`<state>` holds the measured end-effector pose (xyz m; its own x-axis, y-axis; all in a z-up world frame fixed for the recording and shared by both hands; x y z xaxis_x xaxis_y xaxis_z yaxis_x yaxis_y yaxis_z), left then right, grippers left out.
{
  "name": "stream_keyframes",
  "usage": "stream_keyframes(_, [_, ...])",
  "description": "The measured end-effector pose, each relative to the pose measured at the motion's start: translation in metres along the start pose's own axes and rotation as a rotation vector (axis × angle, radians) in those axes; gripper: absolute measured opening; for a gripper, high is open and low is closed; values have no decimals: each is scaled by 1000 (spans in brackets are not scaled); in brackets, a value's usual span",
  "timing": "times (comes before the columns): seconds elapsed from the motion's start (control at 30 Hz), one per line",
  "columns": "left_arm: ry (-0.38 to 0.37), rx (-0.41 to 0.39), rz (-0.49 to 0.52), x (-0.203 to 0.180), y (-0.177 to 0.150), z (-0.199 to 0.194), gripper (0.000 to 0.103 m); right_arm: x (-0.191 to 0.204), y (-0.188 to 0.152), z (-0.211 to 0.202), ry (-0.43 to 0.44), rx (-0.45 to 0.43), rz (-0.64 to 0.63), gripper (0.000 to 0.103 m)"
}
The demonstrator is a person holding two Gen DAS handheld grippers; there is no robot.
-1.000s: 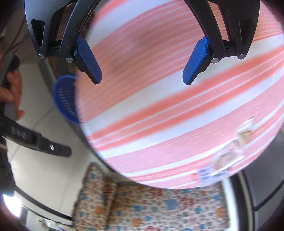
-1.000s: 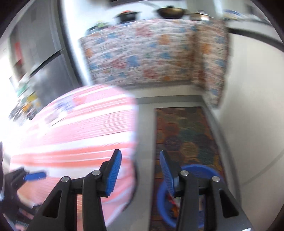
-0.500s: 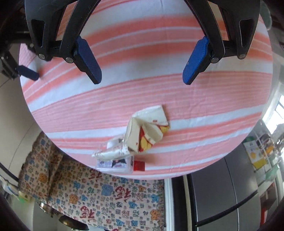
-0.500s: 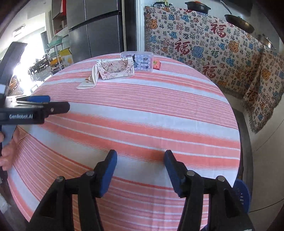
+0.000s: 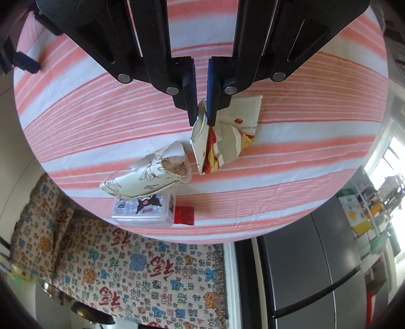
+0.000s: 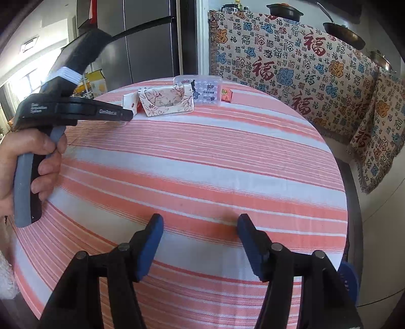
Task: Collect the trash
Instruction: 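Grasp and lift the red-and-yellow paper wrapper with the left tool while the right tool reaches the tissue pack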
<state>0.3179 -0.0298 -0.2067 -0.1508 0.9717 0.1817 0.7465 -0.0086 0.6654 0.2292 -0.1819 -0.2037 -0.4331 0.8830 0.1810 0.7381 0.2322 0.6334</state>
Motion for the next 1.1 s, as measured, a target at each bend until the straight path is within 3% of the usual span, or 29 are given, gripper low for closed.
stream_keyframes(0.23, [-62, 53, 62, 42, -46, -48, 5, 1, 1, 0, -8, -14, 2, 63])
stream_keyframes(0.43, [-84, 55, 47, 50, -71, -50, 8, 1, -1, -1, -11, -41, -6, 63])
stream_keyframes(0.5, [-101, 46, 49, 46, -71, -48, 14, 1, 0, 0, -10, -39, -3, 63])
stream_keyframes(0.57, [-89, 15, 59, 43, -70, -49, 35, 1, 3, 0, -19, -10, 15, 63])
stream_keyframes(0.67, [-73, -20, 83, 40, -65, -51, 38, -1, 19, -3, 1, -4, 114, 63])
stream_keyframes(0.87, [-88, -5, 69, 45, -65, -50, 38, 6, 92, -2, 163, -103, 378, 63])
stream_keyframes(0.97, [-100, 9, 54, 49, -66, -48, 38, 12, 127, 17, 231, -126, 521, 63])
stream_keyframes(1.1, [-106, -6, 31, 53, -62, -50, 38, 7, 147, 57, 249, -104, 712, 63])
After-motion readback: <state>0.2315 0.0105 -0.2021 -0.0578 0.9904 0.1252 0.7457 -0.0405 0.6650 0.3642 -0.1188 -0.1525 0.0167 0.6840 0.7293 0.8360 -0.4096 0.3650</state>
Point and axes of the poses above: each gripper's, at about its wrist camera, not at the fingertips, and z roughly the way its jaws point, x to its left, y to its top, the point moved 2 cm from there along z, roughly the way its jaws point, and after that the axes turned 13 degrees about y, right-handed, at the moved point
